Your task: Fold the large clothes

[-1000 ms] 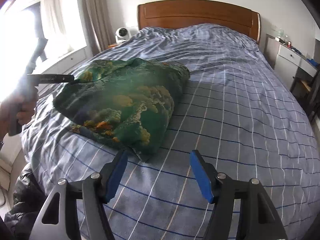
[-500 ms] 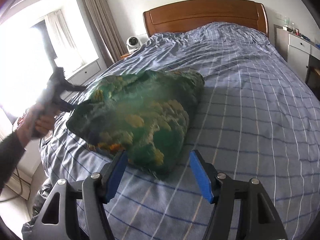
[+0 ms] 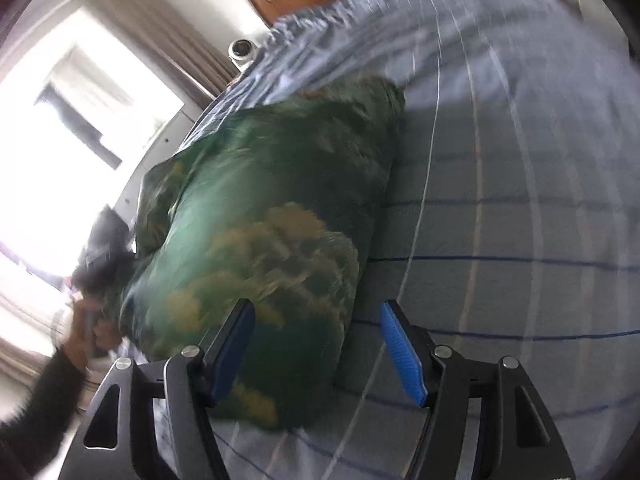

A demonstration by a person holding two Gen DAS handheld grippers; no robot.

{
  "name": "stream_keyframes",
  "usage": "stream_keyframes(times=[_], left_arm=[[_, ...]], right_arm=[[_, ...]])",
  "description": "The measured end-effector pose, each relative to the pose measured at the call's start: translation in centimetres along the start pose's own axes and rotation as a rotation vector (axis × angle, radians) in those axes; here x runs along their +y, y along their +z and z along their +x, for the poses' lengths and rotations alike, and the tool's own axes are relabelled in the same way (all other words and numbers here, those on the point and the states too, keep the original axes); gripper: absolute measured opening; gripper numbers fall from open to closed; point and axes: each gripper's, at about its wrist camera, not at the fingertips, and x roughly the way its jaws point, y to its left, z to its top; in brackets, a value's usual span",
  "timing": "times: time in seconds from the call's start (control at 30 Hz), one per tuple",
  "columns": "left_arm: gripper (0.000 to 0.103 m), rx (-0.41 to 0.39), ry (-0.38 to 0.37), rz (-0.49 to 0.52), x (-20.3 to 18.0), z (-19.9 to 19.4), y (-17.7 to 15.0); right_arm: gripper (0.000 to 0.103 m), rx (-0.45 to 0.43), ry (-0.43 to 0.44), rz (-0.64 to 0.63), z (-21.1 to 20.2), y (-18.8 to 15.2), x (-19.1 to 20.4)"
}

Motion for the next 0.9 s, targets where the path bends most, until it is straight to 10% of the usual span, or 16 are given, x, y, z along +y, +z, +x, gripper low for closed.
stream_keyframes(times=[0.23,0.37,0.53,0.9], left_arm=[[0.103,0.013,-0.054,-0.048,1.2,2.8,1.0],[0.098,0.006,0.022,-0.028,-0.3,4.2,1.5],[0.062,-0.047,0.139,0.125,-4.8,2.0,0.5],[0.058,-0.18,0.138,0.249,-11.3,-0.1,2.5]], right_arm=[[0.077,0.033,0.258,0.159,5.5,1.7,-3.0],[0.076,0.025,0.137,-0.008,6.3,2.6,-0.2],[0.07,-0.055,-0.063,-0.354,4.2,1.1,7.0],[0.067,-0.232,-0.065,-0.535,-1.9,3.0,11.2]])
